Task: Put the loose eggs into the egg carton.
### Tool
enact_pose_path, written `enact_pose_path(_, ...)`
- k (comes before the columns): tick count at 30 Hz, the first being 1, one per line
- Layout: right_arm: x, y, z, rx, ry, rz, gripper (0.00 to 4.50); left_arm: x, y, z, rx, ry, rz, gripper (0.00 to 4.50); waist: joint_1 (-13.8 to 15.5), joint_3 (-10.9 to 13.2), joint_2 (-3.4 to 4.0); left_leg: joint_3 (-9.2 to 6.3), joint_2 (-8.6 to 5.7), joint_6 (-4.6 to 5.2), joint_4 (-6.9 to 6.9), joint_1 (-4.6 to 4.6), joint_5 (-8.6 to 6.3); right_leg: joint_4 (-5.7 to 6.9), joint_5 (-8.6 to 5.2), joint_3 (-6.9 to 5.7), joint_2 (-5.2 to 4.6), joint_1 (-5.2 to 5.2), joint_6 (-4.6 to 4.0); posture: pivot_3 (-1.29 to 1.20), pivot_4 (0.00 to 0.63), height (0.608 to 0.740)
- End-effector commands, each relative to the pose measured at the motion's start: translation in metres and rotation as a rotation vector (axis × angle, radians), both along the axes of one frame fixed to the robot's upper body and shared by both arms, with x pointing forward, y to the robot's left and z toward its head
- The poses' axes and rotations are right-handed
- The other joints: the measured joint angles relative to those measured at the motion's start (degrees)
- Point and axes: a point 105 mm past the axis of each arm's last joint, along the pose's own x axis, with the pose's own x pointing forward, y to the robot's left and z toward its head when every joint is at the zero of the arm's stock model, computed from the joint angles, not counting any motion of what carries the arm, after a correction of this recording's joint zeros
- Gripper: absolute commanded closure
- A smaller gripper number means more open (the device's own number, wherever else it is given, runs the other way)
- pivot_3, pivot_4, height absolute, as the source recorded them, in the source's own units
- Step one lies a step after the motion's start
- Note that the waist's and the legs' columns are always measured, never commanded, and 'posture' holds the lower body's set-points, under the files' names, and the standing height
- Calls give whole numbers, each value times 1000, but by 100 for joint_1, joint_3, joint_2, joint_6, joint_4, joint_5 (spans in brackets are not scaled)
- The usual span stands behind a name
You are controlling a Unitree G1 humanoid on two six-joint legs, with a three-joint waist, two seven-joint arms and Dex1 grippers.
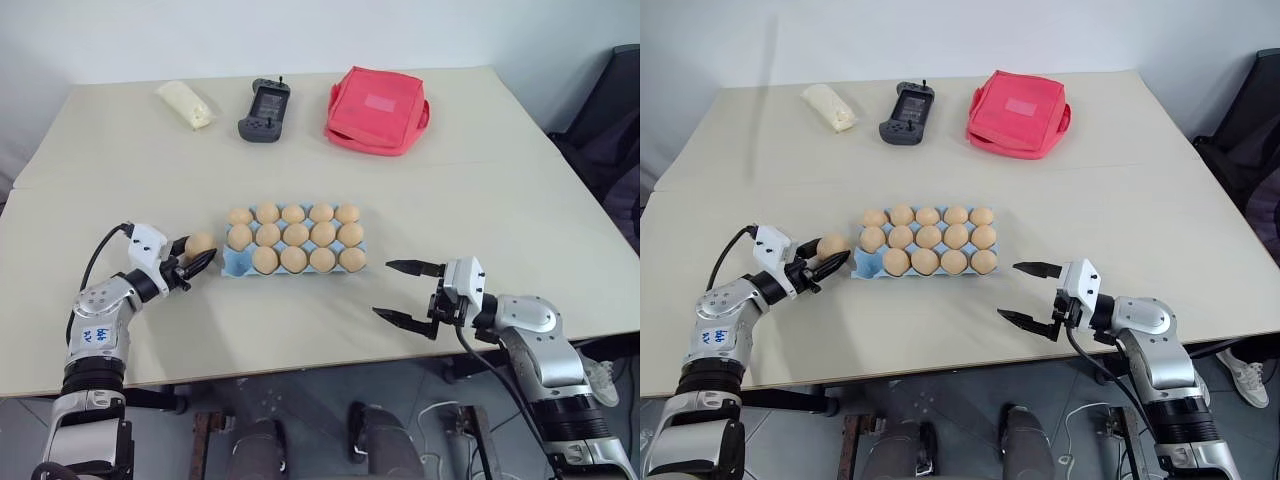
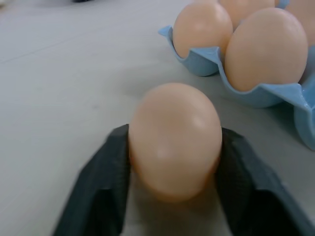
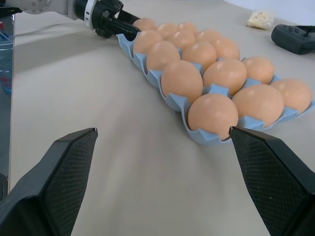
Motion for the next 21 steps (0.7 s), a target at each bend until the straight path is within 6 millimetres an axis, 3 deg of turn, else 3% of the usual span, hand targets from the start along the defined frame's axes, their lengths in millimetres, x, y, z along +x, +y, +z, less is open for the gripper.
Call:
enact_pose_path(1,-2,3,9,27,-47,8,0,-8,-3,19,-18,-73,-54,2657,-11,0,0,1,0,0,0,1,0,1,0,1,0,0,0,0,150,740)
enact_pose_path(6,-1,3,9,24,-41,5,0,-30,-31,51,-22,-135,-241,2657,-2,0,0,0,2,-1,0,0,0,1,0,1,1,0,0,0,150,740)
enact_pose_path(11,1,6,7,26,-37,2,0,-39,-68,57,2,-114,-388,2657,19,0,0,-1,-3,3,6,2,2,1,2,7,-2,5,3,0,150,740)
enact_pose_path(15,2,9,9,34,-42,-1,0,-38,-71,50,19,-83,-401,2657,-6,0,0,-2,-2,4,7,2,3,2,5,8,1,6,0,0,150,740)
enact_pose_path(21,2,10,12,42,-54,-12,0,-31,-53,45,32,-80,-331,956,-2,0,0,0,1,4,5,7,4,4,6,8,4,5,-2,0,150,740)
